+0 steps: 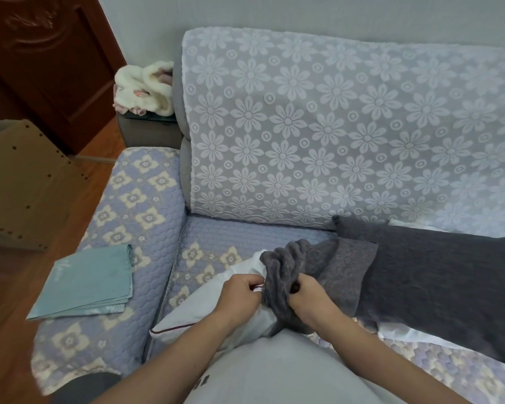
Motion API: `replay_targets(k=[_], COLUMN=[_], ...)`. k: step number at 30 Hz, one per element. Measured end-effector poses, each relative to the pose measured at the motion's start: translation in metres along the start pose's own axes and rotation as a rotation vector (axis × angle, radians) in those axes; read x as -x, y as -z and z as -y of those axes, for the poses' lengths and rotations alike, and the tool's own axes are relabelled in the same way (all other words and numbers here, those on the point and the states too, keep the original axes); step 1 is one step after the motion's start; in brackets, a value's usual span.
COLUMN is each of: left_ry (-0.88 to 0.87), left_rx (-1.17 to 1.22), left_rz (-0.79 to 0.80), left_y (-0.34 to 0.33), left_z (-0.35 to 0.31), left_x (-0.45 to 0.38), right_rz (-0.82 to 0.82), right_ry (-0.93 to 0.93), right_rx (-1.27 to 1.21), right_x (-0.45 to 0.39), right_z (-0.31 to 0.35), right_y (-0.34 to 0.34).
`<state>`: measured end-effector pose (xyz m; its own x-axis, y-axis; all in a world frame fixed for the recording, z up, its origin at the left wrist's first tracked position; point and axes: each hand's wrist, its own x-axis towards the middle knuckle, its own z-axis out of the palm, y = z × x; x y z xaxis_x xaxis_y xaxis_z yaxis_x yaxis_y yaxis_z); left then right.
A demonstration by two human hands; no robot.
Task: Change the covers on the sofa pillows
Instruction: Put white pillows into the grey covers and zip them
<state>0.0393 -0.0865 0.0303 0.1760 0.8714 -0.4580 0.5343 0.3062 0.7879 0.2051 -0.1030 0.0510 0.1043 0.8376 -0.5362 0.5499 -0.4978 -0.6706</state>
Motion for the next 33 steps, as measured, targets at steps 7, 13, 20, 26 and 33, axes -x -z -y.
replay_targets(k=[7, 13, 20, 26, 33], left_ry=[0.156, 0.207, 0.284, 0.289, 0.250], left_rx=[0.181, 0.524, 0.784, 0.765, 0.666], left_rz=[0.160, 0.209, 0.167, 0.137, 0.170], left_y=[0.003, -0.005, -0.006, 0.001, 0.000], left_z=[0.006, 0.002, -0.009, -0.008, -0.003], left_x=[0.006, 0.021, 0.026, 0.022, 0.019], right_rz=[0.034, 0.189, 0.201, 0.053, 0.042], right_ry=[0.135, 0.270, 0.105, -0.090, -0.144], right_rx=[0.037, 0.295, 0.304, 0.237, 0.195], right_x=[0.007, 0.003, 0.008, 0.009, 0.010], right_z=[-0.004, -0.007, -0.006, -0.007, -0.009], right_y=[0.001, 0.010, 0.001, 0.001, -0.003])
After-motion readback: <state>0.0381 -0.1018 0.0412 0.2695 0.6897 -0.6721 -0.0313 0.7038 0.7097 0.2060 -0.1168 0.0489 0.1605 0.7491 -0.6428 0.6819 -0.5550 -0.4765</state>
